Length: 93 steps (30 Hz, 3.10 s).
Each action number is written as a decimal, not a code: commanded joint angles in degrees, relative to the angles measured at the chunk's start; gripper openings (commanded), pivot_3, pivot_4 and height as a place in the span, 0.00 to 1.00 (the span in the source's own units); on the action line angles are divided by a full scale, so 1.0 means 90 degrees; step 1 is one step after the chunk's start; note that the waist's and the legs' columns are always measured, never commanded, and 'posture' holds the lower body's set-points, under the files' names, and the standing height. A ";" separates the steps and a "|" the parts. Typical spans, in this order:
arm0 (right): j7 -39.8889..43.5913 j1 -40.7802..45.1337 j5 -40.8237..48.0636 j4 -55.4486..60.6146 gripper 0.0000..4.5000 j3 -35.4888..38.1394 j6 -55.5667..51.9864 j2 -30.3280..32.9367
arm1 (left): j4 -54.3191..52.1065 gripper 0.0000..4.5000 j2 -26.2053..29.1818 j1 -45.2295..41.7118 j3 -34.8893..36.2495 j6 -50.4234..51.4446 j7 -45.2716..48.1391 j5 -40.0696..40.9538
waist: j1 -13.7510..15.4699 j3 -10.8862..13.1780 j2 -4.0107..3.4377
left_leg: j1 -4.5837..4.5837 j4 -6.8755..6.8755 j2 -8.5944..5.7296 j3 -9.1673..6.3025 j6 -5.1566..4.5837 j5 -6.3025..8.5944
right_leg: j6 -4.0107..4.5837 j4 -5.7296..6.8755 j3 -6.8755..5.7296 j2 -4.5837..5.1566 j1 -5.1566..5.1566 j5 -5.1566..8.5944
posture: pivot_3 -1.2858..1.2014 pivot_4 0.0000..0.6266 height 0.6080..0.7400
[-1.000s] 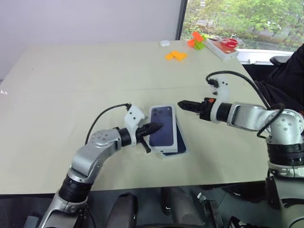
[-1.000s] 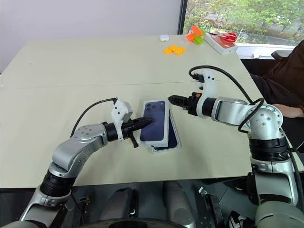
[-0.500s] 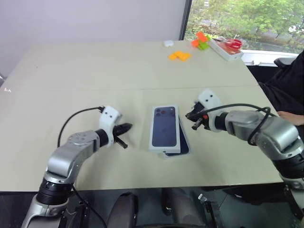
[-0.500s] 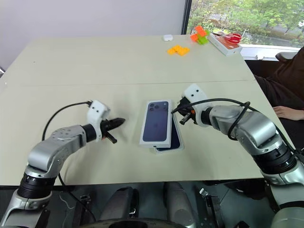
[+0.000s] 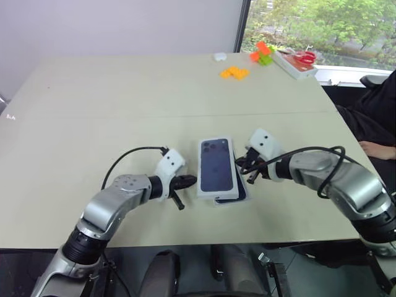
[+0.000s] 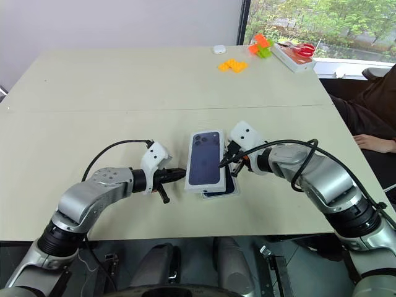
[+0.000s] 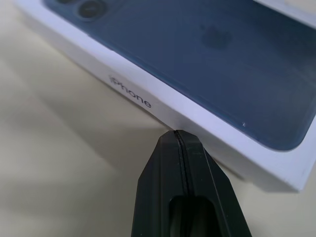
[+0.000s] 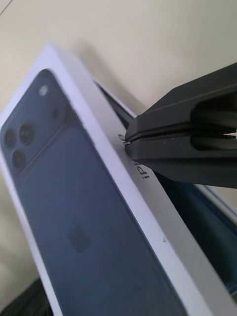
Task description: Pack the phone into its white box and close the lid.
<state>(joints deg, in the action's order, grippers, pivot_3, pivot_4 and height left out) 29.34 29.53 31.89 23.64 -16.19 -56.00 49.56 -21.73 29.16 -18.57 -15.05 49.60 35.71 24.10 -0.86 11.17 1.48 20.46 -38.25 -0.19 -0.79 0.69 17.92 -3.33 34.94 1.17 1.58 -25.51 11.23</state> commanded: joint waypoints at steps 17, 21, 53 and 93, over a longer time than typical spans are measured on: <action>0.0779 -0.0365 -0.0403 0.0604 0.01 0.0398 -0.0139 0.0063 | -0.0482 0.00 -0.0275 -0.0219 -0.0141 0.0073 0.0357 0.0246 | 0.0009 0.0000 0.0000 | -0.0002 -0.0002 -0.0002 0.0003 0.0000 0.0000 | -0.0001 0.0005 0.0000 0.0000 0.0001 -0.0001 | 0.52 0.24 1.00; 0.0862 -0.0427 -0.0438 0.0706 0.01 0.0443 -0.0183 0.0065 | -0.0455 0.00 -0.0287 -0.0252 -0.0173 0.0072 0.0396 0.0223 | 0.0007 0.0000 0.0000 | -0.0002 -0.0002 -0.0002 0.0008 0.0000 0.0000 | -0.0002 0.0005 0.0000 0.0000 0.0001 -0.0001 | 0.52 0.24 1.00; 0.0946 -0.0644 -0.0790 0.0619 0.01 0.0486 -0.0310 -0.0195 | -0.0228 0.00 -0.0285 -0.0253 -0.0109 -0.0070 0.0324 -0.0042 | 0.0004 -0.0001 0.0001 | -0.0009 -0.0007 -0.0002 0.0020 0.0000 0.0000 | -0.0001 0.0016 0.0001 -0.0002 0.0004 -0.0002 | 0.52 0.24 1.00; 0.1450 -0.0948 -0.1287 0.0777 0.01 0.0566 0.0001 0.0016 | -0.0279 0.00 -0.0258 -0.0124 -0.0063 0.0010 0.0437 -0.0049 | 0.0003 -0.0001 0.0002 | -0.0009 -0.0012 -0.0002 0.0023 0.0000 0.0000 | -0.0006 0.0021 0.0001 -0.0003 0.0006 -0.0008 | 0.52 0.24 1.00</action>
<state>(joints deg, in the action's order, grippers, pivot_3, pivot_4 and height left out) 41.54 20.82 20.31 27.98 -10.98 -57.05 48.90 -22.18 26.64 -19.85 -14.95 50.67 38.81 23.46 -0.84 11.15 1.50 20.37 -38.36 -0.21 -0.58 0.69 17.92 -3.39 35.13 1.19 1.55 -25.45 11.15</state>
